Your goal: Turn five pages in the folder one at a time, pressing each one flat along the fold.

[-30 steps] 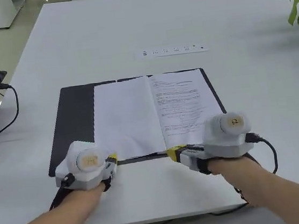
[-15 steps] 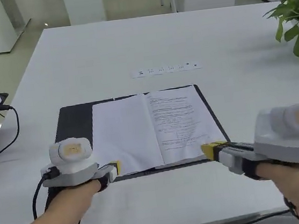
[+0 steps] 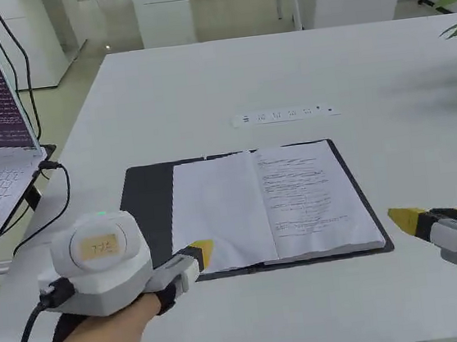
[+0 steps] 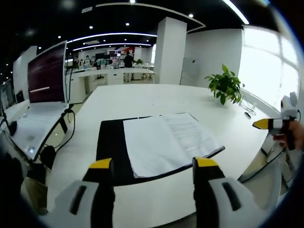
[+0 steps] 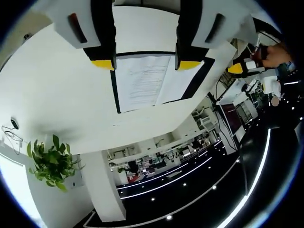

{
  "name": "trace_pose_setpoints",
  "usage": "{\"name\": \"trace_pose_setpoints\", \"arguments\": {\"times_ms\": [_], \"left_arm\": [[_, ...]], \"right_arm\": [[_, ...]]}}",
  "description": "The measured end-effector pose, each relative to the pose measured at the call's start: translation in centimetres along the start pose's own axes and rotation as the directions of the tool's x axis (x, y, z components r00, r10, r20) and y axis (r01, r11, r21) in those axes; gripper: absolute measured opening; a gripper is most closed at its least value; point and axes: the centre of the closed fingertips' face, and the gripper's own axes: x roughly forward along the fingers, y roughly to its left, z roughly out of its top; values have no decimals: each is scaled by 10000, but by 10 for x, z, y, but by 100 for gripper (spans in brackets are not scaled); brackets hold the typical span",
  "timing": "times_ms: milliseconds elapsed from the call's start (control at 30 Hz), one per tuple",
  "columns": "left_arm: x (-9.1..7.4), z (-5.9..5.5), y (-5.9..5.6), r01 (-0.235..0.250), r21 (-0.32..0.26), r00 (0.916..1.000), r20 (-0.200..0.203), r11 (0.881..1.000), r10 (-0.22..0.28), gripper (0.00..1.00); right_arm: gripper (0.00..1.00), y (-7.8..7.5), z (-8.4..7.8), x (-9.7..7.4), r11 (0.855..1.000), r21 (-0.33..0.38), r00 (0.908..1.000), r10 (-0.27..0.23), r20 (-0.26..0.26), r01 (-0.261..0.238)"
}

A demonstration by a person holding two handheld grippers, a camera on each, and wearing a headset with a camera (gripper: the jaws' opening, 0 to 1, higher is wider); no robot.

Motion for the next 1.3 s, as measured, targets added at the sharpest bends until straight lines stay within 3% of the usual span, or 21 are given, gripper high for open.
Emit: {"name": "trace_pose_setpoints", "arguments": {"times_ms": [133, 300, 433, 667, 933, 1300], "left_arm": [[-11, 1, 3, -105, 417, 9999, 109, 9991, 100, 76], [-22, -1, 6, -163, 436, 9998, 115, 9989, 158, 89], [-28, -4, 8, -168, 252, 9999, -22, 9995, 168, 99], [-39, -5, 18, -435, 185, 9989, -166, 9989, 438, 99], [-36, 6, 23, -580, 227, 9983, -23, 9981, 580, 99], [-7, 17, -3, -9, 601, 10000, -77, 9982, 14, 99]], "right_arm": [[64, -7, 1, -4, 9983, -420, 9990, -407, 160, 413], [78, -9, -2, -4, 9959, -771, 9989, -458, 126, 467], [99, -13, 0, -5, 9931, -999, 9978, -593, 295, 619], [100, -17, 0, -9, 9941, -945, 9985, -516, 164, 529], [100, -16, 7, -9, 9946, -935, 9986, -409, 328, 438], [98, -19, 6, -10, 9971, -586, 9976, -451, 518, 481]]}}
